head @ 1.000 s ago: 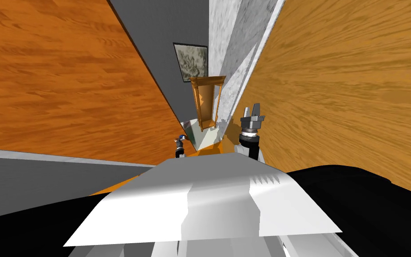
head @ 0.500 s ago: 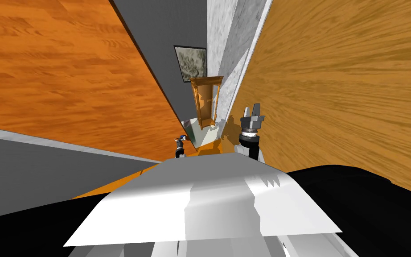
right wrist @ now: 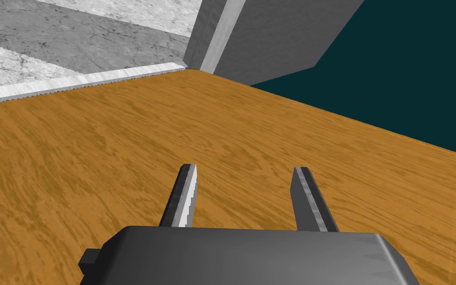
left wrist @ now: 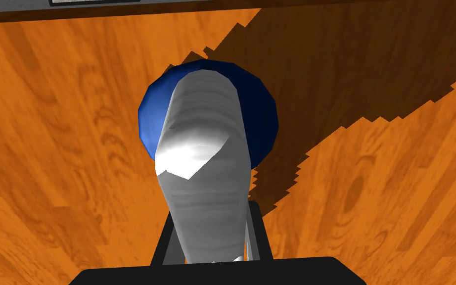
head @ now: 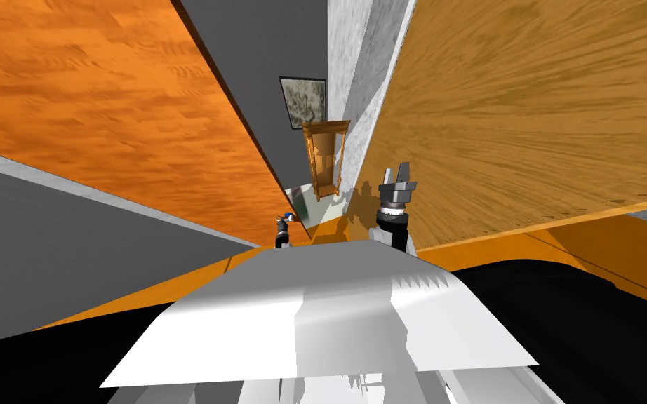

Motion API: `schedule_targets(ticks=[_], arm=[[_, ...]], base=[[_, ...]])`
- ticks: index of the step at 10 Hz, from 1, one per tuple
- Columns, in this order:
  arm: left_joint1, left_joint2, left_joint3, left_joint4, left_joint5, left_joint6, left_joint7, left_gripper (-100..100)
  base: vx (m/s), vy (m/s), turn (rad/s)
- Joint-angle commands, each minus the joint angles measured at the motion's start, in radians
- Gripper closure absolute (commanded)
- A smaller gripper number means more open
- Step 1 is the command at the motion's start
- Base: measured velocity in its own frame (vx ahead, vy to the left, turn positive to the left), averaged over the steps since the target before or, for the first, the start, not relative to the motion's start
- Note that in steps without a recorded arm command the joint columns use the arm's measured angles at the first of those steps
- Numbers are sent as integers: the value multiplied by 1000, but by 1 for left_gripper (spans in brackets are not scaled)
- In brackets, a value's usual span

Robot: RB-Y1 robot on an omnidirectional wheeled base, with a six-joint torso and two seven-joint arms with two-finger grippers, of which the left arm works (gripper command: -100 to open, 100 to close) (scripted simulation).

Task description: Pull the door open

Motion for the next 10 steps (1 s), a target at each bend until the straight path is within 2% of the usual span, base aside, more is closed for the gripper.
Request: schedule_targets(ticks=[1,3,6,9,10], arm=[[10,29,-2,-9,1,4,20,100],[11,44,-14,-6,-6,5,40,100],[13,58,-43,-5,-29,1,89,100],[13,71,-54,-5,-33,-2,107,100],[15,65,-52,13,-33,-7,102,100]], base=[[-241,27,-2],[-158,48,-67],[-64,71,-235],[127,23,-150],[75,22,-17]])
